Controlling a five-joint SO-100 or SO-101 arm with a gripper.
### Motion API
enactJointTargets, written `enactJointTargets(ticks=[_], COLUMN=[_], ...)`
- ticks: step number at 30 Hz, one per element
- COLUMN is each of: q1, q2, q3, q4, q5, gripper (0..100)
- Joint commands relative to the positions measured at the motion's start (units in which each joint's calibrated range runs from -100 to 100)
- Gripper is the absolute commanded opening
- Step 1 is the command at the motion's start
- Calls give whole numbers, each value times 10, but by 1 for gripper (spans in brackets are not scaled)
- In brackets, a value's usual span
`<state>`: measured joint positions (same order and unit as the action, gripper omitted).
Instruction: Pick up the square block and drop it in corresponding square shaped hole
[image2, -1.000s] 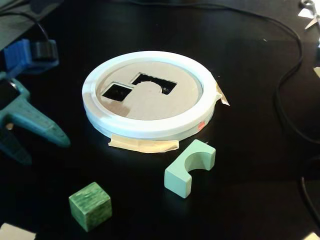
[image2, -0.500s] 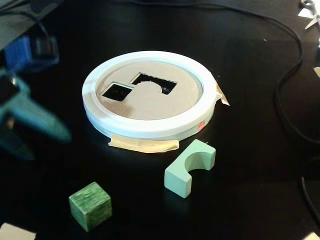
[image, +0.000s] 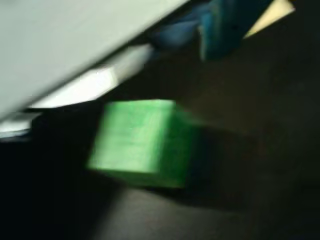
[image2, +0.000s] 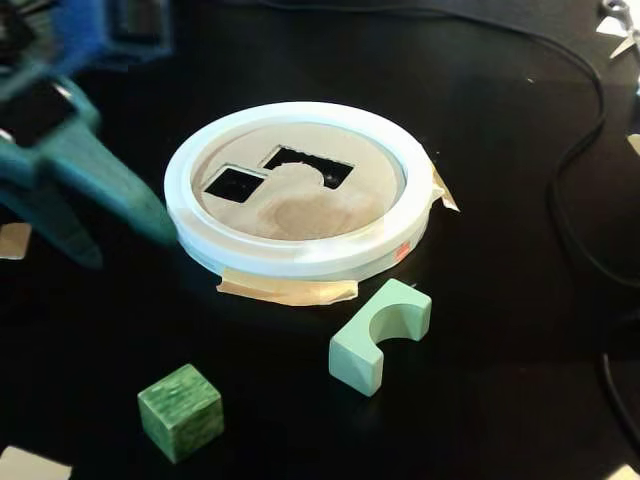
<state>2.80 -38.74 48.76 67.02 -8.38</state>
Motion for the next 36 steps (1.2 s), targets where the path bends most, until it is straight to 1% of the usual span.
enactJointTargets(ticks=[1,7,15,16,24,36], q1=[6,9,11,23,71,51], q2=[257,387,498,511,557,580], q3=[-272,-396,-434,-442,-458,-477], q4=[98,177,168,168,168,167], q5=[-40,-43,-43,-43,-40,-40], gripper=[100,100,100,100,100,100])
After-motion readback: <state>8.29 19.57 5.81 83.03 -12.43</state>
